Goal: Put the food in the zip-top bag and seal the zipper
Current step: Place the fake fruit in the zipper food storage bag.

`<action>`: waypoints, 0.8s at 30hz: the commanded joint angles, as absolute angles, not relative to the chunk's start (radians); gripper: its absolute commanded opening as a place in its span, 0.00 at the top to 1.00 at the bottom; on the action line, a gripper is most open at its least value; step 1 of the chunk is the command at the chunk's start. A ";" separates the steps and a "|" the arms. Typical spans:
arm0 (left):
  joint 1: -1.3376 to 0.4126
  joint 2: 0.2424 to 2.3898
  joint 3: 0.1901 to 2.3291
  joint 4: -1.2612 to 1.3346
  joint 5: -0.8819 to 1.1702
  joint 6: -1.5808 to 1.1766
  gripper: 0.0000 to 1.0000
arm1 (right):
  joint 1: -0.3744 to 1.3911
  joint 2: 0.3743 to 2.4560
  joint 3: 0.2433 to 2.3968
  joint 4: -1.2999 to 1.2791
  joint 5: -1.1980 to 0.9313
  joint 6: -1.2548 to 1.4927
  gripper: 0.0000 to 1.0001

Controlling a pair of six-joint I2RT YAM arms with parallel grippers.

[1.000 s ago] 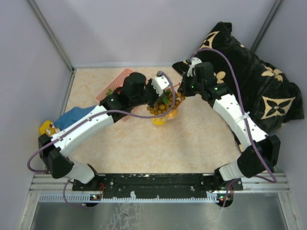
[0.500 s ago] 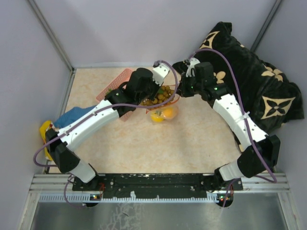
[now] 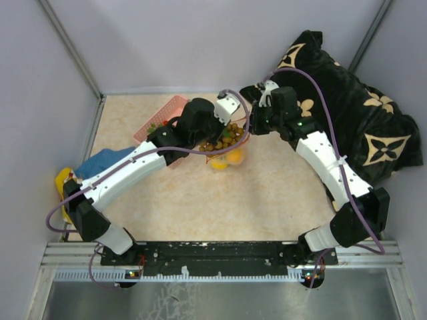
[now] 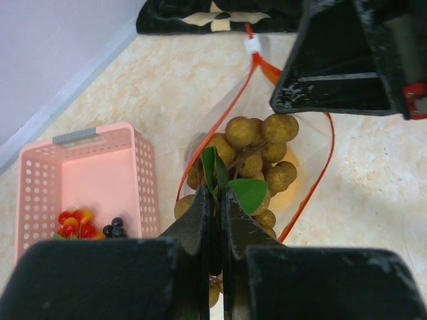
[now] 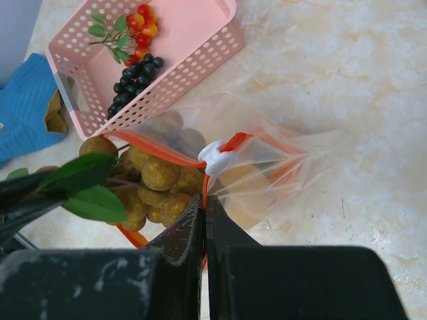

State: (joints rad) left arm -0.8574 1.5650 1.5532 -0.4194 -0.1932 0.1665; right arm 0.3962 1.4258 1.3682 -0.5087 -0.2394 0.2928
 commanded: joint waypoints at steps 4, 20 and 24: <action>-0.937 1.586 1.589 -0.406 -0.188 0.242 1.00 | 0.393 1.395 1.401 -0.444 -0.305 0.347 1.00; -0.948 1.705 1.659 -0.309 -0.373 0.065 0.85 | 0.393 1.399 1.347 -0.368 -0.407 0.434 1.00; -0.949 1.718 1.657 -0.307 -0.356 0.062 0.73 | 0.392 1.385 1.335 -0.366 -0.368 0.443 1.00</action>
State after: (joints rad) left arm -0.9466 1.7084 1.6398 -0.3573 -0.3534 0.0986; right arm 0.3904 1.4261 1.3346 -0.4370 -0.3614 0.4133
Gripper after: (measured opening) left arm 0.226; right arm 0.008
